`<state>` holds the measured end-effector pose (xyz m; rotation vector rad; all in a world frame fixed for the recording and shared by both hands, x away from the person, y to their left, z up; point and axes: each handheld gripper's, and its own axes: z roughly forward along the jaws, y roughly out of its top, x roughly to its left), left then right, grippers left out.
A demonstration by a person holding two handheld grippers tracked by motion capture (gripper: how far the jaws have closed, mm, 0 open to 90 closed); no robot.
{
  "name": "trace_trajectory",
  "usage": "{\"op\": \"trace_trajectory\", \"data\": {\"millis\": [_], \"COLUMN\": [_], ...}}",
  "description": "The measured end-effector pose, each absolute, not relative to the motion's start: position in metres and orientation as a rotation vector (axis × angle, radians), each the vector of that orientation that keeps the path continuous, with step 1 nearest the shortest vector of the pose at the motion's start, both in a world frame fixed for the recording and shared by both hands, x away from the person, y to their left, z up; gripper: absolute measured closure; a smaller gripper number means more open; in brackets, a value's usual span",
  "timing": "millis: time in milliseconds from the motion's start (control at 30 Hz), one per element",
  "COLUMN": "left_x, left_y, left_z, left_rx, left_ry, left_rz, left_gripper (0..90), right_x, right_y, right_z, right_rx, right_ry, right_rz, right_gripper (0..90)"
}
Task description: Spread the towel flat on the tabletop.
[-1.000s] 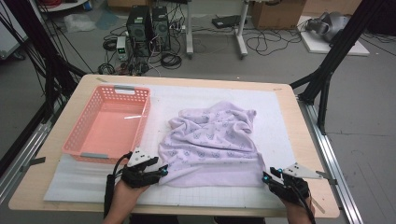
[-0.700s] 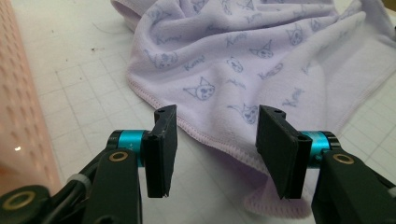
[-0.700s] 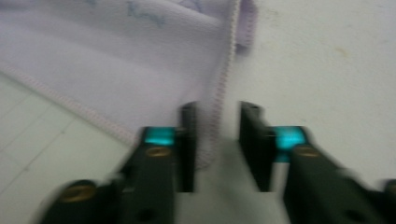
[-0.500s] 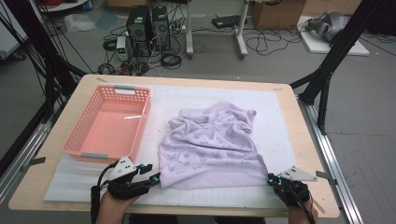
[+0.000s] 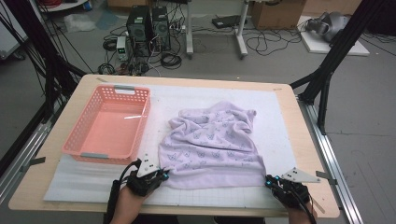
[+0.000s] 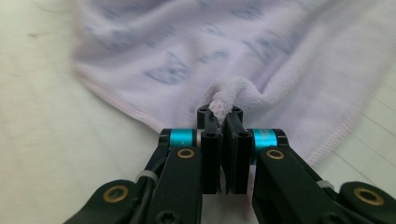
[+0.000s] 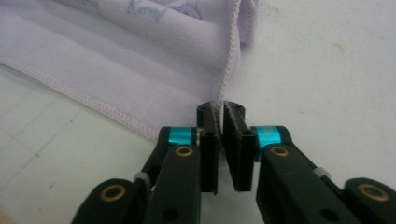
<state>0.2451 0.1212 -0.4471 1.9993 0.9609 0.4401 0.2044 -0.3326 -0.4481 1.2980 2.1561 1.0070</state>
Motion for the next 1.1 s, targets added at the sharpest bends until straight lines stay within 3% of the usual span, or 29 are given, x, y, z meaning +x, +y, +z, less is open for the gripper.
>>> {"op": "trace_trajectory", "data": {"millis": [167,300,433,567,733,933,1033,1100], "left_x": [0.268,0.268,0.249,0.238,0.229,0.234,0.234,0.234], "left_y": [0.123,0.129,0.142,0.153,0.151,0.141,0.138,0.141], "left_z": [-0.445,-0.447,-0.441,-0.430,-0.441,-0.452,-0.453,-0.452], "left_rx": [1.971,1.955,1.903,1.844,1.948,2.012,2.032,2.024], "left_ry": [1.072,1.116,1.037,0.952,0.942,0.978,0.956,0.952], "left_rz": [0.460,0.419,0.452,0.436,0.357,0.378,0.421,0.368], "left_gripper": [84.2,50.7,46.5,50.5,60.6,59.3,72.1,87.0], "right_x": [0.206,0.204,0.200,0.198,0.197,0.198,0.201,0.202], "right_y": [-0.332,-0.333,-0.340,-0.345,-0.341,-0.334,-0.328,-0.326], "right_z": [-0.450,-0.446,-0.440,-0.438,-0.438,-0.445,-0.453,-0.451], "right_rx": [1.321,1.318,1.320,1.324,1.299,1.292,1.320,1.328], "right_ry": [2.138,2.113,2.059,2.041,2.059,2.108,2.123,2.144], "right_rz": [1.027,1.046,1.086,1.098,1.103,1.084,1.031,1.040], "right_gripper": [85.3,74.5,70.0,68.3,68.4,67.1,69.0,79.7]}}
